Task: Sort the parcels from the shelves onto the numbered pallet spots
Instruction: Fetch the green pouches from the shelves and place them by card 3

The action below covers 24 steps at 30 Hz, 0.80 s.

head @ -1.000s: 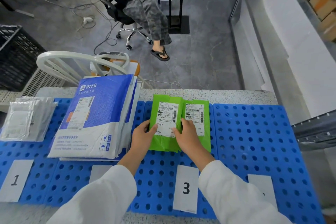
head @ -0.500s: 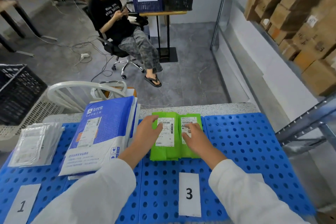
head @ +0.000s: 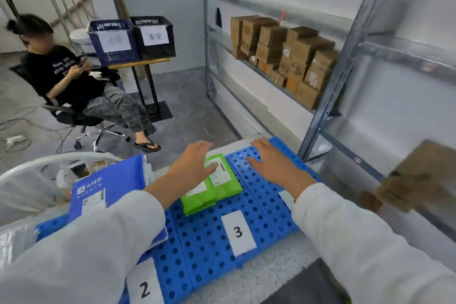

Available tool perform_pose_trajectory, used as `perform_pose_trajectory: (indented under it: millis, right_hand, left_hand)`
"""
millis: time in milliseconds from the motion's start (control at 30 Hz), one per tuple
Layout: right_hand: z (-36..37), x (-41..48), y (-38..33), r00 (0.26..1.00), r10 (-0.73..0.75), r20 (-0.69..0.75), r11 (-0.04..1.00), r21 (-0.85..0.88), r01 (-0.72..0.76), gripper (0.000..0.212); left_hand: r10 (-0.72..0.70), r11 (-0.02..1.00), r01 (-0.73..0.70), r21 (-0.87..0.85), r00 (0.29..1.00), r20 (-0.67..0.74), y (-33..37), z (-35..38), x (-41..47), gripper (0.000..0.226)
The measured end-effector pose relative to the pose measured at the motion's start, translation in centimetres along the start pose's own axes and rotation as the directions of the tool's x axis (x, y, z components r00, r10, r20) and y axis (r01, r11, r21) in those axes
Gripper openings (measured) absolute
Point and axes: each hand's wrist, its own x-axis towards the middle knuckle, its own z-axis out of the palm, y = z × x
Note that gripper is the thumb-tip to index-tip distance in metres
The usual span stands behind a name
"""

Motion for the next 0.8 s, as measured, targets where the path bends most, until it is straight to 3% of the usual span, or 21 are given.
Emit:
perform_pose_trajectory:
  millis: [267,400,567,800]
  right_hand:
    - [-1.1,-15.2,0.4,0.954,0.220,-0.203,0.974,0.002,-0.224,0.055]
    - [-2.3,-24.0,1.5,0.883,0.381,-0.273,0.919,0.002,-0.395,0.052]
    - [-4.0,-33.4,3.0,0.783,0.514,-0.351,0.842,0.028,-0.539,0.050]
    - [-6.4,-42.7,4.1,0.666,0.620,-0.414,0.750,0.064,-0.659,0.051]
  left_hand:
    - [0.343,0.938,-0.337,-0.079,0.937,0.071,8.1,2.8,-6.0,0.063]
    - [0.515,0.857,-0.506,-0.099,0.844,0.151,13.7,3.8,-9.0,0.064]
    - [0.688,0.725,-0.670,-0.158,0.712,0.140,20.3,5.1,-12.1,0.059]
    - [0.790,0.611,-0.760,-0.221,0.603,0.109,28.0,6.9,-16.0,0.053]
